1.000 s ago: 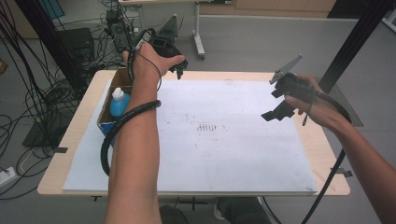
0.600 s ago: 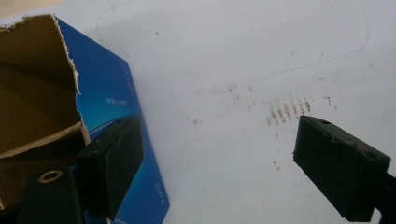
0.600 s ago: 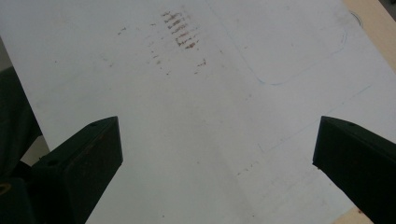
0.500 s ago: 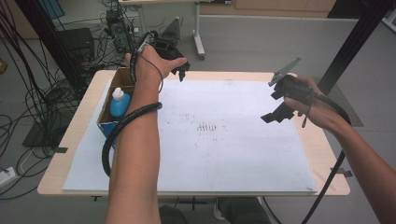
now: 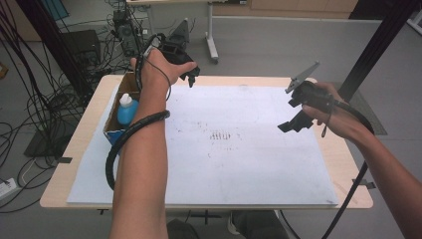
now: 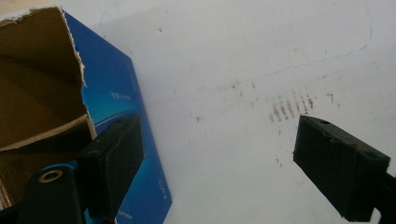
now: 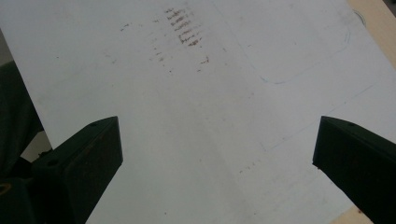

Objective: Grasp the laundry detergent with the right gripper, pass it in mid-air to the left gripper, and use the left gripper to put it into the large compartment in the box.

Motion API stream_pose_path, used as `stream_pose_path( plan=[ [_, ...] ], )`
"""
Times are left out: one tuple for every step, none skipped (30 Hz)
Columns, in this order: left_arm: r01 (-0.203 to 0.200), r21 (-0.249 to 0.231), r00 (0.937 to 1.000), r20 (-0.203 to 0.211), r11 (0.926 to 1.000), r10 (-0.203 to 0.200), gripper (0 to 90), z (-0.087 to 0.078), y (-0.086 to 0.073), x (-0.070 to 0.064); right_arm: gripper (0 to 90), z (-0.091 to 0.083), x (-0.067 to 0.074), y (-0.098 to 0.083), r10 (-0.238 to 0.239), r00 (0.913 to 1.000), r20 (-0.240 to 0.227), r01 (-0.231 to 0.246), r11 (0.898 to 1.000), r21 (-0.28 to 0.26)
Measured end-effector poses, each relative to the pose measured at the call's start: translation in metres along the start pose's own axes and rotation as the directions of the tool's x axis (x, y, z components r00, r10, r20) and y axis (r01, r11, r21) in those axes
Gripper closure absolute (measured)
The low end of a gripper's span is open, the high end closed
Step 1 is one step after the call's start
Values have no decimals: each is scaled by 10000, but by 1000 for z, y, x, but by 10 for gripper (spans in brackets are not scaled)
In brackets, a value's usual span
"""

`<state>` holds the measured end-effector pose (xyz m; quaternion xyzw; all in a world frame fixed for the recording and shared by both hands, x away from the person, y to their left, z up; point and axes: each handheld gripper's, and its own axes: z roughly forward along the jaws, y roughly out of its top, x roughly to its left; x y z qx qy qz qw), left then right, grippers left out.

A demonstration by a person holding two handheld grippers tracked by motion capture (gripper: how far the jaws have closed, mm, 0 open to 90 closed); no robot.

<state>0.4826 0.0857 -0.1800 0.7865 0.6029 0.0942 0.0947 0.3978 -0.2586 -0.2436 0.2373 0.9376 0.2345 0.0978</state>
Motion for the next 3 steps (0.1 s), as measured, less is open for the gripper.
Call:
stream_pose_path(
  plan=[
    [-16, -1, 10000, 17, 10000, 16, 166, 0, 0, 0, 14, 0, 0, 0, 14, 10000, 11, -14, 10000, -7],
    [-20, -31, 10000, 38, 10000, 20, 166, 0, -1, -1, 14, 0, 1, 0, -6, 10000, 5, 6, 10000, -2],
    [-37, -20, 10000, 48, 10000, 37, 166, 0, -2, -1, 14, 0, 1, 0, -17, 10000, 0, 17, 10000, 3]
  ],
)
